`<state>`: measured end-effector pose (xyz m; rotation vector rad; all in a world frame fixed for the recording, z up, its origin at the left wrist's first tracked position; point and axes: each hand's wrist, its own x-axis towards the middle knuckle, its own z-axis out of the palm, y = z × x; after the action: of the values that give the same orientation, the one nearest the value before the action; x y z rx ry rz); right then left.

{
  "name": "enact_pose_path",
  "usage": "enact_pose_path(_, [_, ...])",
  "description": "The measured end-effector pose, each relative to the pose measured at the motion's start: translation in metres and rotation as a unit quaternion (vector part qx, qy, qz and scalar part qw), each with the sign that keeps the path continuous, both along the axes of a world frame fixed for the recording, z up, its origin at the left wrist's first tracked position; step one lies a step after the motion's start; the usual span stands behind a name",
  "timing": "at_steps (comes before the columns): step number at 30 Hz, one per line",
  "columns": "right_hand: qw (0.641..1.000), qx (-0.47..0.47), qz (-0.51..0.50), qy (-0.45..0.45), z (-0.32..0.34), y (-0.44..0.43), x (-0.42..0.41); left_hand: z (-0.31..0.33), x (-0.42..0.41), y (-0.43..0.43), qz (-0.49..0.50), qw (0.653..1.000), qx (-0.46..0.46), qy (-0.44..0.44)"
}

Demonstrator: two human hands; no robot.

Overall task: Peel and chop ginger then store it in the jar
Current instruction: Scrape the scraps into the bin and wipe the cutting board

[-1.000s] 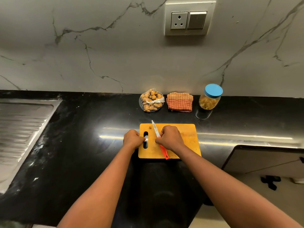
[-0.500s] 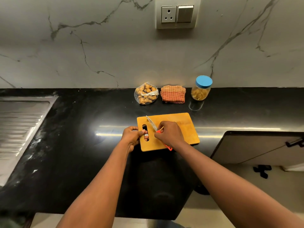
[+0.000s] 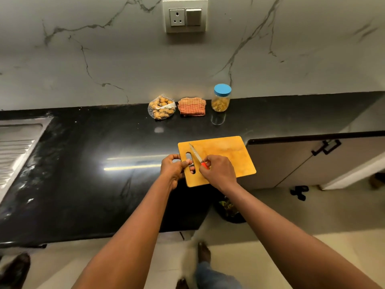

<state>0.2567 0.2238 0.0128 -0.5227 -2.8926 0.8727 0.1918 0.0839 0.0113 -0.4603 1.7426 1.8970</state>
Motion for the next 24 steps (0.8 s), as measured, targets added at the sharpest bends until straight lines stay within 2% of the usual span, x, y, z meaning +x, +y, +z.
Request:
enact_pose_path(6, [0.999,0.012,-0.043,0.021,-0.004,0.055,0.061,-0.001,0.055,0.065,-0.036,0.999,-0.010,0.014])
enact_pose_path(11, [0.999,0.019,-0.047,0.019,-0.025,0.114,0.096,-0.025,0.093,0.124,-0.020,1.000,0.019,0.001])
enact_pose_path(18, [1.000,0.002,-0.014,-0.025,-0.088,0.179,0.120,-0.094,0.138,0.188,0.041,0.998,0.007,-0.042])
enact_pose_path(24, [0.997,-0.040,0.015,-0.070,-0.168,0.205,0.129,-0.173,0.161,0.211,0.077,0.994,-0.019,-0.072])
